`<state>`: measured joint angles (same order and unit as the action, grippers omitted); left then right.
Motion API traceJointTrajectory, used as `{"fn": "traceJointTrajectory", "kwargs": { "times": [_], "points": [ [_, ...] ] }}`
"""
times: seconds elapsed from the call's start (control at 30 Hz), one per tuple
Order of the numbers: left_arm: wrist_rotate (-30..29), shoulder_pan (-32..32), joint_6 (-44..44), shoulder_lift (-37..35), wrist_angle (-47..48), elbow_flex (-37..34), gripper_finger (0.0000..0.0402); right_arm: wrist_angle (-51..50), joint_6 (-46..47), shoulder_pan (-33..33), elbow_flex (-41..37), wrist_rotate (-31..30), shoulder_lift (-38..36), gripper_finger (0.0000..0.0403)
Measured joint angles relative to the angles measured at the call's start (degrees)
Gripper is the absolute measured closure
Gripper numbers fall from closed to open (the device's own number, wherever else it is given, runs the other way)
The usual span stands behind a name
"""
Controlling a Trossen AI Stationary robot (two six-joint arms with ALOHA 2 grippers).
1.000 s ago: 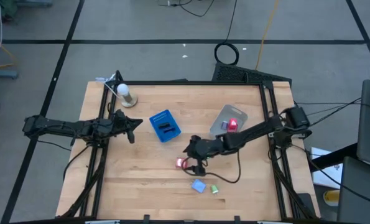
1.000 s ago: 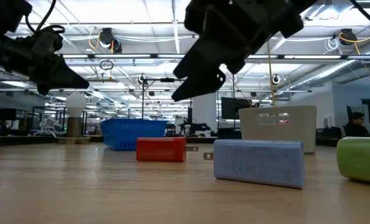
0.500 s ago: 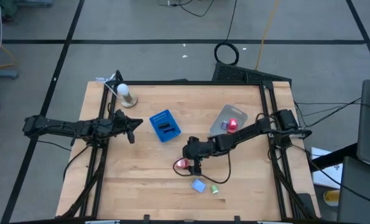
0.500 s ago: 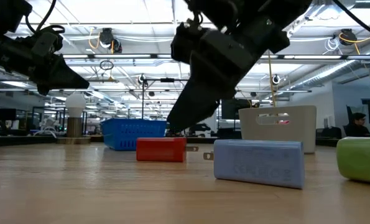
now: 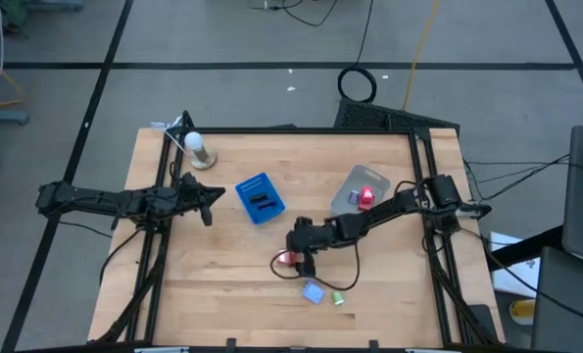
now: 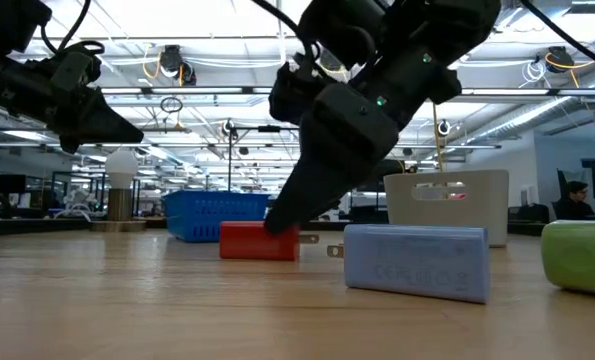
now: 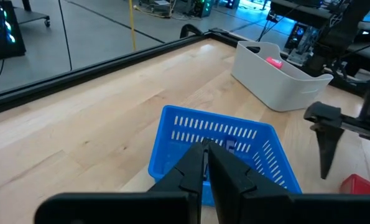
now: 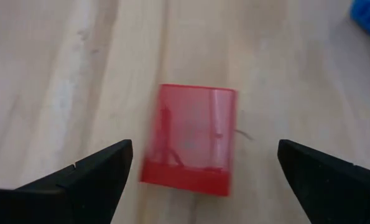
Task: Pick & Place Office items
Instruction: Put the red charger adapter into the gray bin
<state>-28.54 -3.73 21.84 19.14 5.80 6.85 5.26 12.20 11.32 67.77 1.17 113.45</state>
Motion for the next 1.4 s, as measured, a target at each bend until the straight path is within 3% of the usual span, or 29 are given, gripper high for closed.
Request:
{"fn": "traceJointTrajectory", "kwargs": {
  "times": [0.13,0.43,0.6,0.8,0.97,1.17,1.4],
  "points": [
    [0.00,0.00,0.02,0.00,0.00,0.00,0.0378,0.55,-2.95,0.29,-0.02,-2.76,0.07,0.0008],
    [0.00,0.00,-0.29,0.00,0.04,0.00,0.0378,5.07,-6.96,1.50,0.00,-2.46,3.68,0.0026],
    [0.03,0.00,-0.30,-0.02,0.13,0.00,0.0378,6.97,-8.34,1.54,0.00,-1.48,4.23,0.0083],
    [0.05,0.00,-0.77,0.00,0.48,0.00,0.0378,6.97,-8.19,1.52,0.00,-0.99,4.22,0.0189],
    [0.05,0.00,-0.85,0.00,0.48,0.00,0.0378,6.61,-7.02,1.54,-0.13,-0.88,2.67,0.0199],
    [0.20,-0.04,-0.83,0.00,0.67,0.00,0.0378,3.10,-7.15,2.41,-0.21,-1.04,-5.04,0.0199],
    [0.18,-0.04,-1.15,0.00,0.96,0.00,0.0378,3.57,-7.75,3.15,-8.04,-0.95,-23.71,0.0199]
  ]
}}
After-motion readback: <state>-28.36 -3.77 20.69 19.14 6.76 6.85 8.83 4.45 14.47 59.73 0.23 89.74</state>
